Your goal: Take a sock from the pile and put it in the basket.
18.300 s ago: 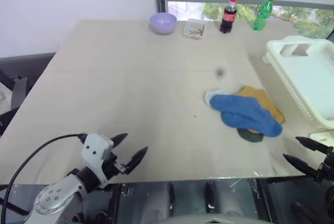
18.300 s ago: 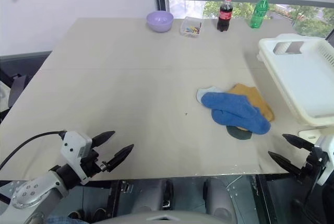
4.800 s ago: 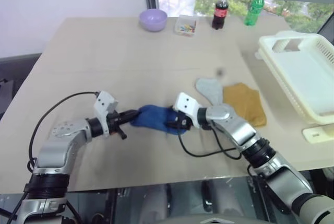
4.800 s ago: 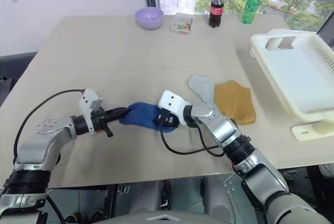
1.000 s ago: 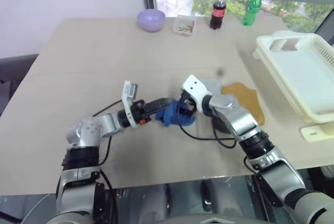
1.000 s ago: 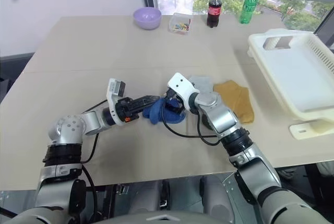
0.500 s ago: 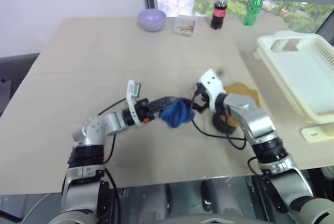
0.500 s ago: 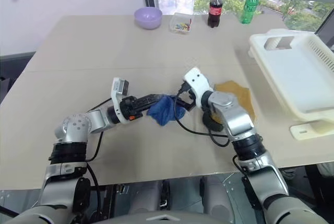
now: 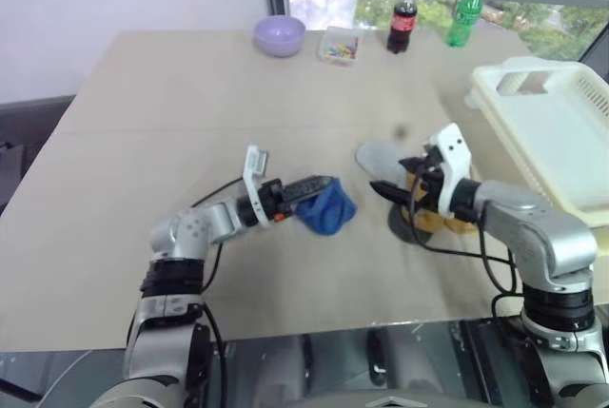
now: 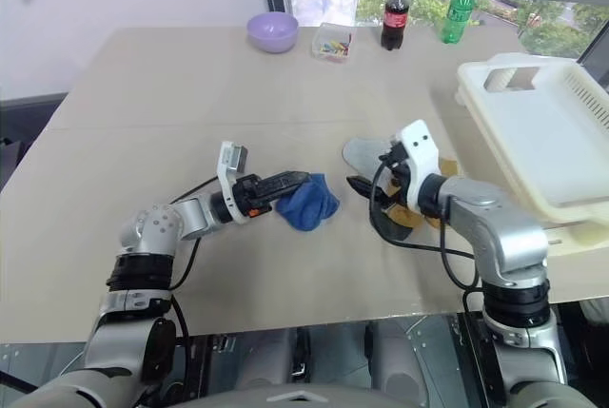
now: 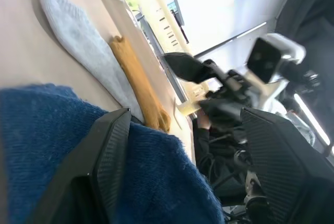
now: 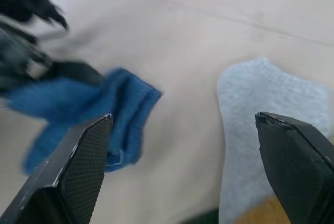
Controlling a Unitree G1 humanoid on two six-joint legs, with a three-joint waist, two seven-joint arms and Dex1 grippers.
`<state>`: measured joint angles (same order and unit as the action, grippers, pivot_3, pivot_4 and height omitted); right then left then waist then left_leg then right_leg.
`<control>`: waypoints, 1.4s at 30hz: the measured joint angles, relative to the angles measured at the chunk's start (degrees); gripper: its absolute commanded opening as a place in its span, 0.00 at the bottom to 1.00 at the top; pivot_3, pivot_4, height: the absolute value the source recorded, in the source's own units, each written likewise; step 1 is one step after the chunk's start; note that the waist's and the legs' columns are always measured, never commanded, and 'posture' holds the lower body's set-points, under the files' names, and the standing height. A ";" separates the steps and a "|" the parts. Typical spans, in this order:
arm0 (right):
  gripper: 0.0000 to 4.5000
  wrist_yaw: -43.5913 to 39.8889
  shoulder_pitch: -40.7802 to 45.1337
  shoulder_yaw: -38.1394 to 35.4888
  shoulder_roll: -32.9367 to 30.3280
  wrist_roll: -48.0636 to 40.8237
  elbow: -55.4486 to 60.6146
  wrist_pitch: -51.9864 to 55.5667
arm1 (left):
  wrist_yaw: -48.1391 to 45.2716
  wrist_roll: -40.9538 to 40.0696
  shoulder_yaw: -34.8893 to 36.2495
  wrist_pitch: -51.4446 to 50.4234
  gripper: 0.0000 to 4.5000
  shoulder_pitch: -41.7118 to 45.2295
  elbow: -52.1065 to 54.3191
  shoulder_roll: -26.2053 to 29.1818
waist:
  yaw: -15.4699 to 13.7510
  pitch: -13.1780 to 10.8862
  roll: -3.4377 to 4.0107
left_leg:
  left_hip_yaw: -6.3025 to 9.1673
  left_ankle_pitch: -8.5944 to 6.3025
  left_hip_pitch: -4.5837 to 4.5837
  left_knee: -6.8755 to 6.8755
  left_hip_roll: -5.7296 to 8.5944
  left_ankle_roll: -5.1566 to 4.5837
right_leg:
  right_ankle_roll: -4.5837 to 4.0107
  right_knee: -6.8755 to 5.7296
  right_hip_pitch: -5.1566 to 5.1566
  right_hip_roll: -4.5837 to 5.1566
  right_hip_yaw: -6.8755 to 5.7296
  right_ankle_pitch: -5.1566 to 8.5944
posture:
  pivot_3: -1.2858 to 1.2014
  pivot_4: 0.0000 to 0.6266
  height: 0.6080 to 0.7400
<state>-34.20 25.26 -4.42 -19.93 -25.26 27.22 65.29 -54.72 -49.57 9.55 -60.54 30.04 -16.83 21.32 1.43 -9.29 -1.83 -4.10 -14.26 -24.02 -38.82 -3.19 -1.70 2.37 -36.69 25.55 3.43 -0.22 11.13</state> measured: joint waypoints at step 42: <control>0.99 12.25 2.51 10.34 11.30 -5.13 -5.55 -0.39 | 1.40 3.27 3.42 5.16 0.80 1.21 -4.50 -7.02 | -0.58 0.00 0.00 | 0.08 0.00 -0.13 0.00 0.01 0.00 | 0.00 0.07 0.02 -0.01 -0.06 -0.01 | 0.52 0.24 0.92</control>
<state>-21.95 27.77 5.92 -8.63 -30.39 21.67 64.90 -53.32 -46.30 12.98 -55.38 31.24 -21.34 14.30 0.85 -9.29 -1.83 -4.03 -14.26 -24.15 -38.81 -3.18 -1.71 2.37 -36.62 25.56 3.42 -0.28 11.12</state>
